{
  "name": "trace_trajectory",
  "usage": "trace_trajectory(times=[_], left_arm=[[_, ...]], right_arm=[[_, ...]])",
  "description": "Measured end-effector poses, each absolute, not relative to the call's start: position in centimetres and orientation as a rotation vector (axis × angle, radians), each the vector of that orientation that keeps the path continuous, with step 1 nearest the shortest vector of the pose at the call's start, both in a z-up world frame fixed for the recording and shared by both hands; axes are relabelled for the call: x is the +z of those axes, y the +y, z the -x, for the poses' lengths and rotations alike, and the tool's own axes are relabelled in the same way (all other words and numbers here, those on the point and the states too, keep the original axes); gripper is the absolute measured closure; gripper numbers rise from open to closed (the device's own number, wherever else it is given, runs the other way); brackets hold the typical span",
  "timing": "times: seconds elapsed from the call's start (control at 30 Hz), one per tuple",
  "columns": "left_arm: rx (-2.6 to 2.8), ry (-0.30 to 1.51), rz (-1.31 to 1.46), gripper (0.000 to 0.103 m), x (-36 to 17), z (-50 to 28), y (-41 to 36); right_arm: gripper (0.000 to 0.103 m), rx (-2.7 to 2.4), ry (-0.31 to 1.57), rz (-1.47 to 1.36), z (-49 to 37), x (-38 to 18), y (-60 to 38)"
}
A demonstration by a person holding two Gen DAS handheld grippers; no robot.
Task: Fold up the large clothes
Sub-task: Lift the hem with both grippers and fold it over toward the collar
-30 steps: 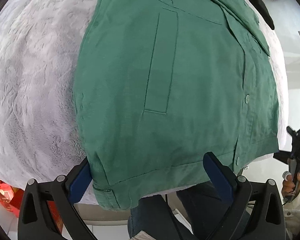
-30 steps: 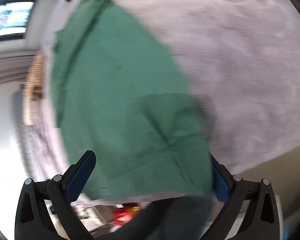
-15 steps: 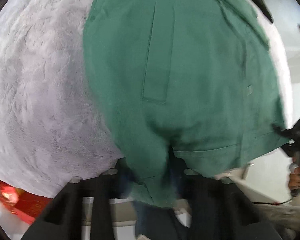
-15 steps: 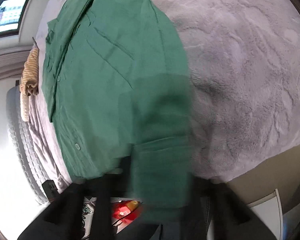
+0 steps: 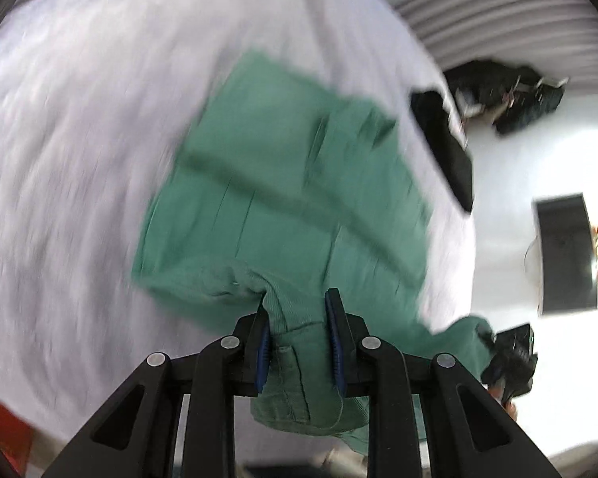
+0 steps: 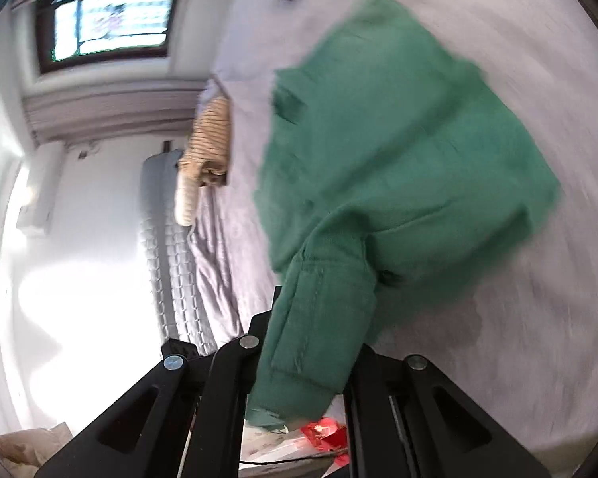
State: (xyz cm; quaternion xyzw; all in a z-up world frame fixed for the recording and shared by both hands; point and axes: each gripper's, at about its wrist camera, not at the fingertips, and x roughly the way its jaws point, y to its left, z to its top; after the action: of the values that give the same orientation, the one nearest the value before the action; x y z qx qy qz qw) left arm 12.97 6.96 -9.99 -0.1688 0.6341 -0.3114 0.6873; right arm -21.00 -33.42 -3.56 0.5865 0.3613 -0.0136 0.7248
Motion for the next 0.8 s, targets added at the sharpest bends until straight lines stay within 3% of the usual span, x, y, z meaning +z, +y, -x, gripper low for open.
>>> trace_trajectory(times=[0.2,0.43,0.63,0.8], left_arm=[[-0.675,1.306,0.372,0.077,-9.3,-21.1,3.1],[-0.626,1.289,0.250,0.077,-14.0,-30.0,-2.5],[-0.587,1.325,0.063,0.077,-17.8,-32.3,-6.6],[-0.582,1.336,-0.010,0.072,-17.6,-32.1,-6.9]], right_arm=[[0.095,-0.028,0.770,-1.207,11.5,-1.8,-39.1],[0.095,-0.200,0.785,-1.242,4.6,-6.1,-45.5],[0.095,-0.326,0.829,-1.255,1.9,-10.2,-47.6],[0.085,-0.377,0.868,-1.285,1.4,-11.4,-49.0]])
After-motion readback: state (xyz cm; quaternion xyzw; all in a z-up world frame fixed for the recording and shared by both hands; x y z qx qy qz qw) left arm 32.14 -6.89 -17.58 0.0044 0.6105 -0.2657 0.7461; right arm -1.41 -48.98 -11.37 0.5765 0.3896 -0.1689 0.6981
